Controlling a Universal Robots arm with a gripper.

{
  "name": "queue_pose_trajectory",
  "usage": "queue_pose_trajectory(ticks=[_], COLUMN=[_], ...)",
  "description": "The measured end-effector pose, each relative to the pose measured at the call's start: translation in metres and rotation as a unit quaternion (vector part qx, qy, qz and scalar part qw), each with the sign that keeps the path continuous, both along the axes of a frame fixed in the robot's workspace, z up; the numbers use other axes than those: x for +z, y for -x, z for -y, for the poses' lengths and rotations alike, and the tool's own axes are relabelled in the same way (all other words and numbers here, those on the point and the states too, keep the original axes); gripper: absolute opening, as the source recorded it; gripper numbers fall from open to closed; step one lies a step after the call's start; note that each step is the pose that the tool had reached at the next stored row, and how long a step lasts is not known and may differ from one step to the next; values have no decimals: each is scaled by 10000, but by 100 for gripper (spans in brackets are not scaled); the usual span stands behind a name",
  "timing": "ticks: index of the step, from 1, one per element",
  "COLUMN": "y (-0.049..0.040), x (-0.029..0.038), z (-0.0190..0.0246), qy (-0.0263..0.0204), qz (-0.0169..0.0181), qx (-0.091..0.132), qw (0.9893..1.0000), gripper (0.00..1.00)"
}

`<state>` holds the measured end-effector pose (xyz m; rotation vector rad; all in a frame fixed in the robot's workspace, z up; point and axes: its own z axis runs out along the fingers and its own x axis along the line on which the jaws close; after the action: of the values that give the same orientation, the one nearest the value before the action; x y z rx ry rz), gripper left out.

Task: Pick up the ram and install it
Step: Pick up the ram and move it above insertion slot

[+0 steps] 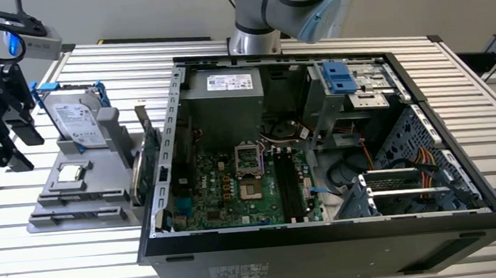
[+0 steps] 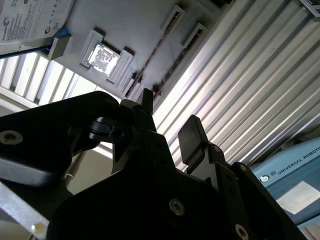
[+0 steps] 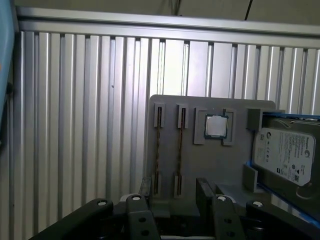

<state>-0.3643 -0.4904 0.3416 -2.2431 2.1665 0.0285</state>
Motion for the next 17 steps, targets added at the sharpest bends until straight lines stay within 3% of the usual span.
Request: queue_pose_trajectory(ticks=[17], y=[0], x=[-62], z=[0], qy=[0], qz=[0], qx=[0], qw=[10000], gripper=[100])
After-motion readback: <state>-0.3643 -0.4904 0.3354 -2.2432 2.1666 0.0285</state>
